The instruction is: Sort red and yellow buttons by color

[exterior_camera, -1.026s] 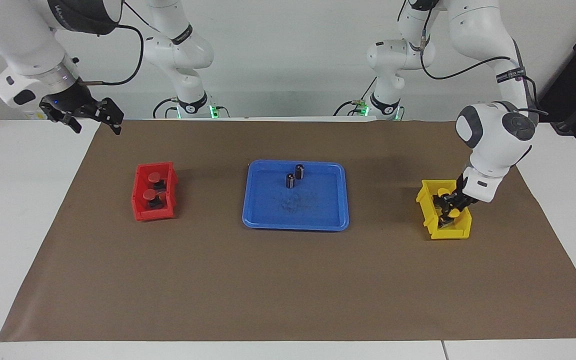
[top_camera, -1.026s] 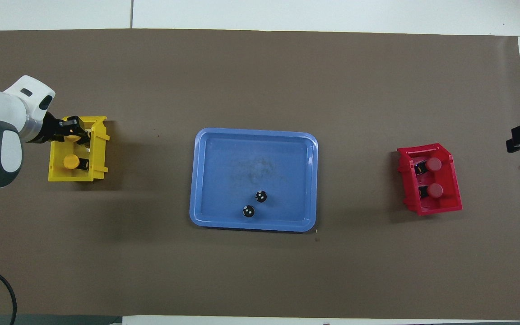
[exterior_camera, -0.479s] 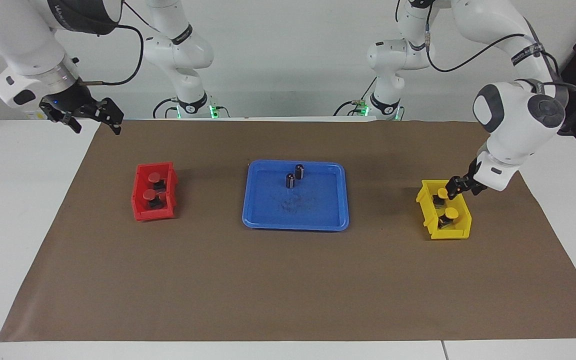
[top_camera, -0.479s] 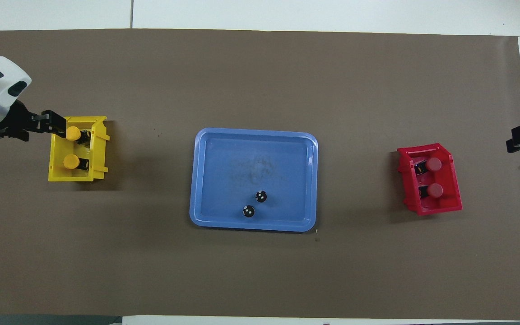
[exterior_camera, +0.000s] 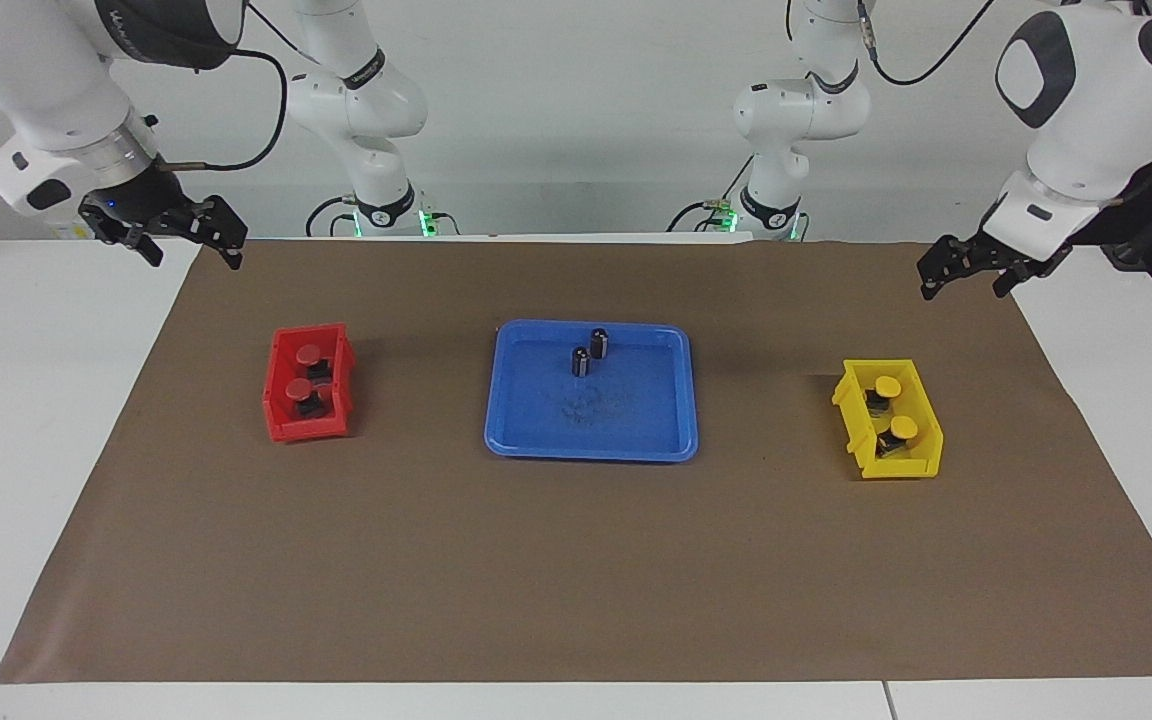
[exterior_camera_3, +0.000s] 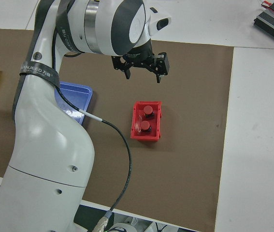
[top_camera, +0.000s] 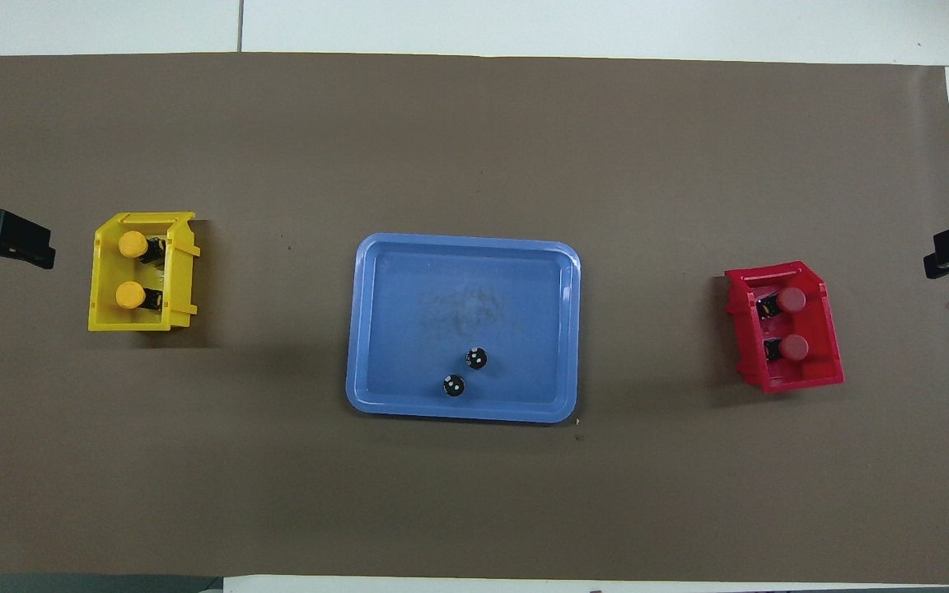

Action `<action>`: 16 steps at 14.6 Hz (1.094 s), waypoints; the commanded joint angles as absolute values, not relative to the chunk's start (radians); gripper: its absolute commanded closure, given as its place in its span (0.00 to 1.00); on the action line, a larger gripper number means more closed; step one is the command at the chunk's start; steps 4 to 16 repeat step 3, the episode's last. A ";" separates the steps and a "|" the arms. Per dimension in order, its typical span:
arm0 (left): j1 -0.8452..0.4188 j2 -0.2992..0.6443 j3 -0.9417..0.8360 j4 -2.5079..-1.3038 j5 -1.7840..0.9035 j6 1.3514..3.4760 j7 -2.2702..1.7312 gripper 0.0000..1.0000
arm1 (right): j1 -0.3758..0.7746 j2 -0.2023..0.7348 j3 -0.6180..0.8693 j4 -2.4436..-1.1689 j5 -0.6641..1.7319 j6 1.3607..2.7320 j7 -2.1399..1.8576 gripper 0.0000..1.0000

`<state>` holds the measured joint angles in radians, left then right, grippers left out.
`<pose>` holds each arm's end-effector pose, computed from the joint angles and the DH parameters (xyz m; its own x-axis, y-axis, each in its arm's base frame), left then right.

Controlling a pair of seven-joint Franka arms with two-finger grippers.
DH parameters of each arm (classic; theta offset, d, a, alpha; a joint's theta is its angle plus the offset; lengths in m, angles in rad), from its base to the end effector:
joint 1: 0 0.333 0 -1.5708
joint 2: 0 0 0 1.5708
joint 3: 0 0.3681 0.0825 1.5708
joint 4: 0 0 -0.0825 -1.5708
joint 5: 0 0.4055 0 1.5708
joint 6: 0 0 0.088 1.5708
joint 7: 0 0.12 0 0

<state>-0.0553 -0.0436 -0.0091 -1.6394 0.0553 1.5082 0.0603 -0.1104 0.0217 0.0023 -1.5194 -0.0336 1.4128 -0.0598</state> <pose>0.5503 -0.0287 0.6496 0.9886 -0.1205 -0.0906 -0.1254 -0.9908 -0.0503 0.5615 -0.0654 0.6635 0.9902 -0.0527 -0.1296 -0.0497 -0.9984 0.0258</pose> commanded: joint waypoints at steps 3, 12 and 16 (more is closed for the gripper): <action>-0.058 -0.071 -0.093 -1.644 0.077 1.468 0.063 0.00 | -0.112 -0.002 0.005 -1.545 -0.037 1.408 -0.051 0.00; -0.058 -0.071 -0.093 -1.644 0.077 1.468 0.063 0.00 | -0.112 -0.002 0.005 -1.545 -0.037 1.408 -0.051 0.00; -0.058 -0.071 -0.093 -1.644 0.077 1.468 0.063 0.00 | -0.112 -0.002 0.005 -1.545 -0.037 1.408 -0.051 0.00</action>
